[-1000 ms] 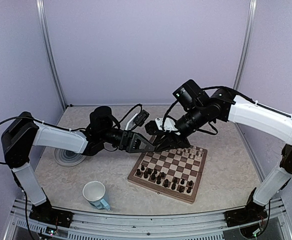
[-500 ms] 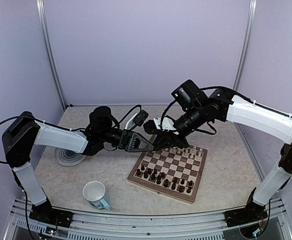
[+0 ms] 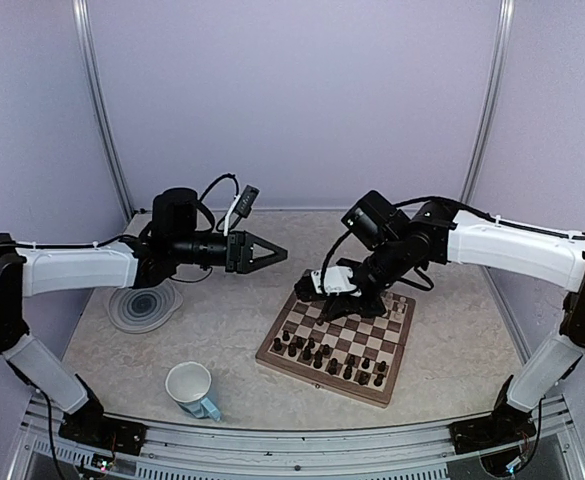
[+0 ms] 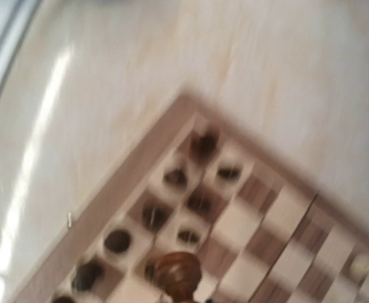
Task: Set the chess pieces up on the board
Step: Pass from the left arm to the right, then place the pawn at d7.
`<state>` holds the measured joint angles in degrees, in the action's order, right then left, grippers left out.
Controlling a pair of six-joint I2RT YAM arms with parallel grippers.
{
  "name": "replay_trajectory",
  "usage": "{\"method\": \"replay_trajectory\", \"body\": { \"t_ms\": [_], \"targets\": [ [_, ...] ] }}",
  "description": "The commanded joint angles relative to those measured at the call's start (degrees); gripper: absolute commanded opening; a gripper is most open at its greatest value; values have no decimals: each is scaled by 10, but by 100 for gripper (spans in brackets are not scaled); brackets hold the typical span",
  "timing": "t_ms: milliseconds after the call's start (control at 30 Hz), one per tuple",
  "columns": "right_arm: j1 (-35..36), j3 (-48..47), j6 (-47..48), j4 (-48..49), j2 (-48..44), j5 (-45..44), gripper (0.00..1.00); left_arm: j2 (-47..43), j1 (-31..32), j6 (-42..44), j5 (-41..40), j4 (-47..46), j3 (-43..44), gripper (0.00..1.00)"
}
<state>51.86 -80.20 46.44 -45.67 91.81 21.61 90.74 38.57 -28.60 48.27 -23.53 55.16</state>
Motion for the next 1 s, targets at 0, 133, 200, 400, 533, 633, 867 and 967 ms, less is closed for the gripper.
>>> {"method": "replay_trajectory", "body": {
  "t_ms": [0, 133, 200, 400, 533, 633, 867, 967],
  "targets": [
    [5, 37, 35, -57, -5, -101, 4, -66, -16, 139, -139, 131, 37, 52],
    [8, 41, 48, -90, 18, -143, 4, -89, -51, 128, -172, 122, 23, 52],
    [15, 39, 50, -107, 36, -162, 4, -99, -67, 119, -181, 111, 11, 52],
    [29, 31, 44, -125, 75, -179, 4, -131, -78, 116, -195, 101, 1, 52],
    [36, 8, 32, -129, 108, -178, 5, -139, -78, 110, -190, 99, -1, 52],
    [41, -3, 28, -127, 125, -174, 5, -139, -78, 104, -185, 98, -1, 52],
    [47, -13, 23, -123, 157, -183, 6, -139, -78, 97, -175, 94, -2, 52],
    [47, -16, 23, -123, 161, -182, 6, -137, -78, 96, -172, 93, -2, 52]
  ]
}}
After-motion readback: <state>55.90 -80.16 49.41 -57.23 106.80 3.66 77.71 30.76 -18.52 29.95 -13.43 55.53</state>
